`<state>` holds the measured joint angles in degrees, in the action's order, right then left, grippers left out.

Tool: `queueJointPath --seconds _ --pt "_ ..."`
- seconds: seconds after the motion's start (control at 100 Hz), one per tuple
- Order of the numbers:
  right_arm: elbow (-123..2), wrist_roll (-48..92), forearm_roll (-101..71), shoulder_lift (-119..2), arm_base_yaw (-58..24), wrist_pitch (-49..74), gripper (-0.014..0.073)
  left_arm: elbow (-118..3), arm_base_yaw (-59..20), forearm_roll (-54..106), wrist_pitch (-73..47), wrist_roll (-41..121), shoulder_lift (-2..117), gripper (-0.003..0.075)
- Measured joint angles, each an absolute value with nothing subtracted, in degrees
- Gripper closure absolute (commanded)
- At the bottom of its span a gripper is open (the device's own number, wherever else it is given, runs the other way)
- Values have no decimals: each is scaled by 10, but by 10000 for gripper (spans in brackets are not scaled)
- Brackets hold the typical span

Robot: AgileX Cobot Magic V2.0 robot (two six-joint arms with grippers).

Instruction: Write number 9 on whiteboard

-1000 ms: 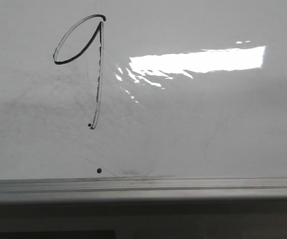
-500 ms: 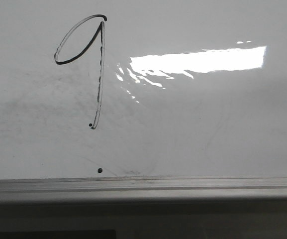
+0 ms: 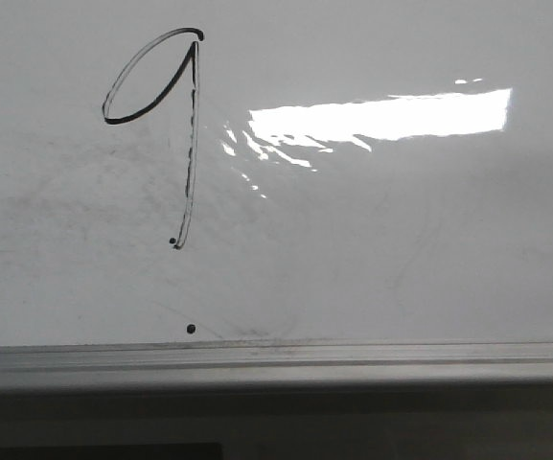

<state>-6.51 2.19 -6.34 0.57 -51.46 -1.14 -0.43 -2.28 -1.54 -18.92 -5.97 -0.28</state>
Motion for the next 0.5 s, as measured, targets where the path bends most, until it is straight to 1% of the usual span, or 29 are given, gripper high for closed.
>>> queueJointPath --seconds 0.41,0.5 --pt "-65 22 -60 6 -515 -11 657 -4 -23 -15 -189 -57 -3 741" --pt "-50 22 -10 6 -513 -30 657 -4 -23 -15 -189 -57 -3 741"
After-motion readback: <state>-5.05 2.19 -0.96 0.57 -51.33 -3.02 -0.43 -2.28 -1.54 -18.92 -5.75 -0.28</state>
